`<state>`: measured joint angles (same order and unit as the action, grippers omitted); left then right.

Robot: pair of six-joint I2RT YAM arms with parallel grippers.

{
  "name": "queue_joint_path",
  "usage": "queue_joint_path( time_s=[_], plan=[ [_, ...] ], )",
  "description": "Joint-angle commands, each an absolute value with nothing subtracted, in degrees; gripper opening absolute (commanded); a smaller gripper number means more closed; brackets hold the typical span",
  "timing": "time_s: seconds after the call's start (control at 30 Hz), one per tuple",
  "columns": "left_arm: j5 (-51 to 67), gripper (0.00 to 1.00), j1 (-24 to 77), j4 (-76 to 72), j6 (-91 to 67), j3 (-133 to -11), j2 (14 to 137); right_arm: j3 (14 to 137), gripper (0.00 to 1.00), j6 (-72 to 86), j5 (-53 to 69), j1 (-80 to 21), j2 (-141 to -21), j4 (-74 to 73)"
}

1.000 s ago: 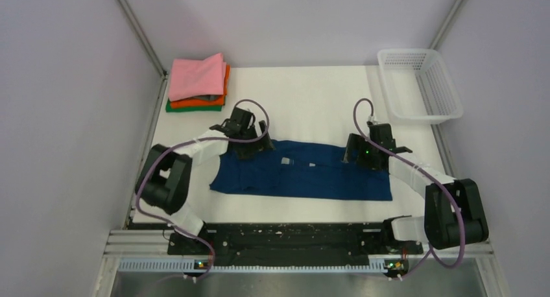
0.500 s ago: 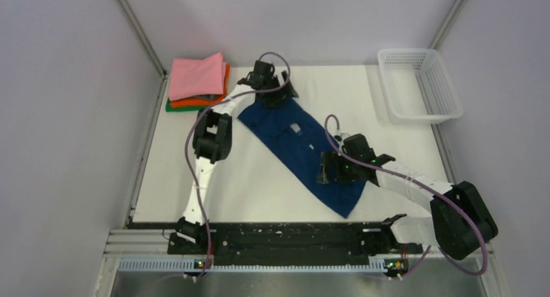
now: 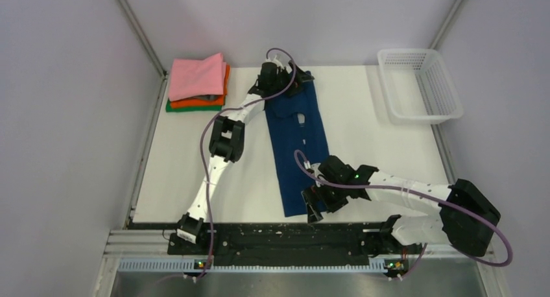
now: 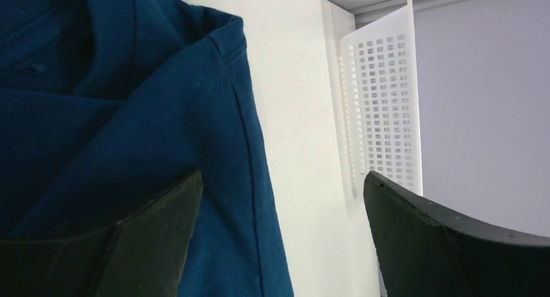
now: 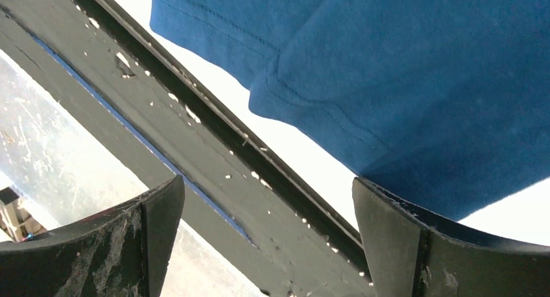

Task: Fold and stack the t-shirts
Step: Rotate the tshirt 80 degrees, then grab the bottom of the folded rectangular tshirt with both arms

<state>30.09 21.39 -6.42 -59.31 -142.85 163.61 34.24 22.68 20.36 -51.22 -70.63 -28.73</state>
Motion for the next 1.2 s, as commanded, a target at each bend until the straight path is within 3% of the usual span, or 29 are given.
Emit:
queue_joint_path(
  time_s=[0.0,0.1,0.27,0.4,0.57,0.7,0.93,1.17],
  plan=[
    [27.2,0.99,21.1,-9.9,-56.1,-144.2,162.3,37.8,0.99,21.2,17.3,-51.5,-66.3,-33.9],
    [28.4,0.99,21.2,-7.4,-52.8,-144.9,159.6,40.2,0.99,21.3,10.0,-51.5,-61.2,-34.3],
    [30.7,0.99,21.3,5.9,-44.3,-139.8,145.3,41.7,0.99,22.8,-2.3,-47.2,-55.3,-34.4],
    [25.1,0.99,22.9,13.0,-37.6,-121.1,125.1,42.3,0.97,26.5,-2.4,-39.8,-55.9,-36.4],
    [9.6,0.99,29.2,21.9,-35.1,-94.2,102.2,41.4,0.89,33.3,-4.2,-39.2,-58.8,-39.6],
    [3.8,0.99,35.2,25.7,-37.4,-73.1,89.1,38.7,0.81,37.5,-1.3,-39.5,-61.0,-37.2],
    [10.5,0.93,40.8,30.3,-44.2,-51.8,73.8,38.1,0.70,40.4,-3.8,-46.0,-66.9,-34.4],
    [16.7,0.83,48.0,24.6,-49.4,-40.1,71.0,37.9,0.56,46.3,-8.9,-50.7,-74.1,-34.7]
  ],
)
